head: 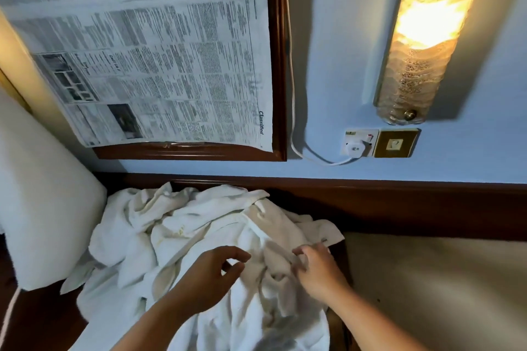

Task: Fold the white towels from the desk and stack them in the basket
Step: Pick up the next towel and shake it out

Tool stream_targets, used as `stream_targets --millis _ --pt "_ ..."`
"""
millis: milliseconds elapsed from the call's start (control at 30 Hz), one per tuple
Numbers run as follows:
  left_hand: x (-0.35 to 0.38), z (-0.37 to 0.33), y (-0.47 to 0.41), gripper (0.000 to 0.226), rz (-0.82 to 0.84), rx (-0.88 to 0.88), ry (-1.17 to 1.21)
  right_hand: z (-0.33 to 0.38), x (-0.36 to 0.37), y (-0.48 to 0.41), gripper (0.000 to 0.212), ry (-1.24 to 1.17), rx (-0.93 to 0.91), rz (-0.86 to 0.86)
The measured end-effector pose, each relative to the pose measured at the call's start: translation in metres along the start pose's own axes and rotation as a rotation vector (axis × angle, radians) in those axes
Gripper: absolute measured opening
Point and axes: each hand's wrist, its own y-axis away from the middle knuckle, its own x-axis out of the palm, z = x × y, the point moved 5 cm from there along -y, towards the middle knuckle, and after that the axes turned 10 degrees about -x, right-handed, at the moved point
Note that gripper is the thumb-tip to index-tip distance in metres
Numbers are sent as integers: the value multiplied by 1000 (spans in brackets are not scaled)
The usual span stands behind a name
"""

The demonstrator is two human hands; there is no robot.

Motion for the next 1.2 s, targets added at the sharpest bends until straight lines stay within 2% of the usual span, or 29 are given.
stream_targets --millis 67,200,300,367,400,433,500,667,800,867,933,1000,1067,1133,1200 --pt "-8 2 -15 19 9 40 -8 5 7 -9 10 30 -17 -107" --pt "-21 -8 -43 32 -4 195 -31 34 -9 -16 13 -115 -62 -289" --pt "-28 -32 -62 57 -83 336 -116 71 -42 -13 13 -206 -157 -362" --pt "-28 -56 -71 70 -70 406 -115 97 -69 -10 16 -218 -248 -351" --pt "-26 -69 -75 67 -54 450 -95 110 -82 -8 18 -213 -291 -325" --pt "-24 -82 -77 55 -47 497 -76 120 -95 -5 18 -202 -325 -307" --pt "-24 -104 -78 16 -117 553 -84 134 -121 0 19 -179 -356 -312" --pt "-35 -117 -87 23 -288 467 -101 125 -186 18 27 -196 -278 -335" --pt "-32 -85 -112 15 -304 174 -252 98 -226 39 25 -99 -216 -348" --pt "-29 -64 -117 12 -297 3 -295 83 -252 53 23 -122 -239 -434" --pt "-28 -52 -109 13 -294 -93 -220 66 -280 66 21 -209 -263 -560" --pt "-20 -62 -91 16 -304 -80 -75 55 -306 85 17 -320 -298 -660" --pt "-7 -95 -66 12 -290 19 45 50 -322 99 15 -323 -338 -680" --pt "16 -139 -33 4 -217 120 149 53 -326 113 12 -252 -389 -594" --pt "43 -179 -2 29 -105 206 228 60 -317 123 10 -213 -449 -450"
